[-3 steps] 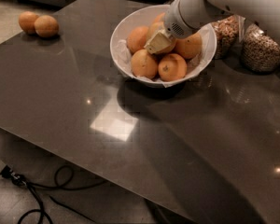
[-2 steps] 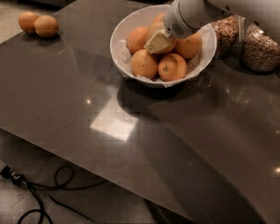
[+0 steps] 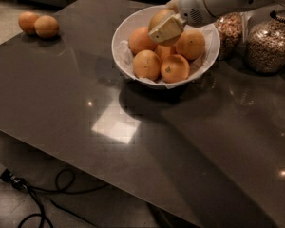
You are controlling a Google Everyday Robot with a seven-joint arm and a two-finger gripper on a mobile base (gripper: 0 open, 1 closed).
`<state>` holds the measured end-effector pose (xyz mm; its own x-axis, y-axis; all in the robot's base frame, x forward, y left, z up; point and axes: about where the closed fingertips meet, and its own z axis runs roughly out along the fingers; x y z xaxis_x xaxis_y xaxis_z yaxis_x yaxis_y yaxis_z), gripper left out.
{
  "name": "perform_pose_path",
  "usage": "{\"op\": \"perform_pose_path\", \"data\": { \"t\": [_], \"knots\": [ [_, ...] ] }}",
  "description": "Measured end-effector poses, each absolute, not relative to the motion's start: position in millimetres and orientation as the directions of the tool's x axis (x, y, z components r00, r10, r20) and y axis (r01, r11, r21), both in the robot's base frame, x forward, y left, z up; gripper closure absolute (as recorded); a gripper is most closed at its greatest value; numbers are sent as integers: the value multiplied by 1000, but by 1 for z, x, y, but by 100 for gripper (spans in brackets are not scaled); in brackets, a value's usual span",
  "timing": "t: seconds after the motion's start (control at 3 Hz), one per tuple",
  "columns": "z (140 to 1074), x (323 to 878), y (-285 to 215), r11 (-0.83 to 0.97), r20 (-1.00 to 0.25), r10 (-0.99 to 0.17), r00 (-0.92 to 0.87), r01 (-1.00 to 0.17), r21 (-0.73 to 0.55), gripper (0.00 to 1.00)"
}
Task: Pick orange from white bowl
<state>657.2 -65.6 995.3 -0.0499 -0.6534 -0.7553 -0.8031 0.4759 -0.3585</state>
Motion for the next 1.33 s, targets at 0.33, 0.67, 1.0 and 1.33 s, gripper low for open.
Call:
{"op": "perform_pose_path", "data": {
  "t": [0.33, 0.67, 1.0, 1.33],
  "knots": [
    [1023, 646, -81, 500, -806, -591, -19, -793, -348, 100],
    [1023, 646, -81, 500, -806, -591, -19, -793, -348, 100],
    [1019, 648, -80, 500, -797, -604, -28, -792, -351, 100],
    [984, 656, -83, 508, -767, -635, -89, -796, -328, 100]
  ]
}}
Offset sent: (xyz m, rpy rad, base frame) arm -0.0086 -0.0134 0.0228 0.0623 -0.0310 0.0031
